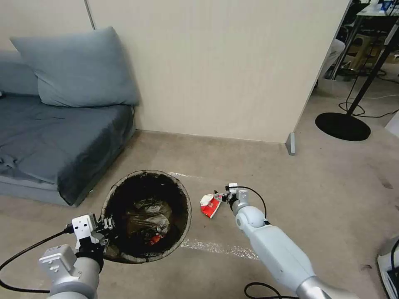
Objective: Pick up the trash bin, then pick up the garbage from the floor and place it into the trash bin.
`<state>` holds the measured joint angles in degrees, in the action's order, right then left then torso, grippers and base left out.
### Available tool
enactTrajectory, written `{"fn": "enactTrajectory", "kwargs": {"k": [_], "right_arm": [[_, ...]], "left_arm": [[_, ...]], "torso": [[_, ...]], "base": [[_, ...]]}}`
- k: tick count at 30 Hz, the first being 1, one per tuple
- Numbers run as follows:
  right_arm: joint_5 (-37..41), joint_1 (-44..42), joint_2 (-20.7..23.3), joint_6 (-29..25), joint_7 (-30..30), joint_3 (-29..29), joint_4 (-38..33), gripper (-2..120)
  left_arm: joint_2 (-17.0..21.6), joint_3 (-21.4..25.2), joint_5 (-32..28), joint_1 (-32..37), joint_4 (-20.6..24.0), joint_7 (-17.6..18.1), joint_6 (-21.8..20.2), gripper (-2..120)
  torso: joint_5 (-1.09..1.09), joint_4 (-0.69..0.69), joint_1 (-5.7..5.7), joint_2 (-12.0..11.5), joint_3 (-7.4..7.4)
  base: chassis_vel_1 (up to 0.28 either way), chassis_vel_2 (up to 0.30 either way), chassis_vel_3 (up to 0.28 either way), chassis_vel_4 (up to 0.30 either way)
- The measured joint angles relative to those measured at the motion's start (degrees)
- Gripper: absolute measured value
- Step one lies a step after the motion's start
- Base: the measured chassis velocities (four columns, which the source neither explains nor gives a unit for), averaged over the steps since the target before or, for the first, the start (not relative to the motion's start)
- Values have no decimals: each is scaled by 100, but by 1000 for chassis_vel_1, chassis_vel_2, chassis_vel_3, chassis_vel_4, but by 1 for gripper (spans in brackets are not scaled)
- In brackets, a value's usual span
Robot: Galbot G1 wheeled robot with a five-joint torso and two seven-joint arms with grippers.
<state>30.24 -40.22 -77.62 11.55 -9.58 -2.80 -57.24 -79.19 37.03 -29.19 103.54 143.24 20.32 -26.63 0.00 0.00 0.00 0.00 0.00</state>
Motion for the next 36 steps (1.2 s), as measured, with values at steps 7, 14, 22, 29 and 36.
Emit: {"fn": "enactTrajectory", "kwargs": {"k": [7,14,22,29,36], "right_arm": [[-55,223,-242,-70,54,-10,583,100],[-106,409,-543,-148,74,-20,1027,100],[-191,462,-795,-165,111,-7,1256,100],[-216,459,-890,-167,131,81,1375,100],[-140,559,-1123,-294,324,336,1865,100]], "left_arm": [[-12,-16,2,-17,0,0,0,3],[-7,-15,4,-28,0,0,6,3],[6,-26,5,-66,0,0,24,3],[20,-34,-2,-95,0,-6,38,3],[0,-37,2,-97,0,-16,44,3]], "torso": [[-1,0,0,0,0],[-1,0,0,0,0],[0,0,0,0,0],[0,0,0,0,0],[0,0,0,0,0]], "base": [[0,0,0,0],[0,0,0,0],[0,0,0,0],[0,0,0,0],[0,0,0,0]]}}
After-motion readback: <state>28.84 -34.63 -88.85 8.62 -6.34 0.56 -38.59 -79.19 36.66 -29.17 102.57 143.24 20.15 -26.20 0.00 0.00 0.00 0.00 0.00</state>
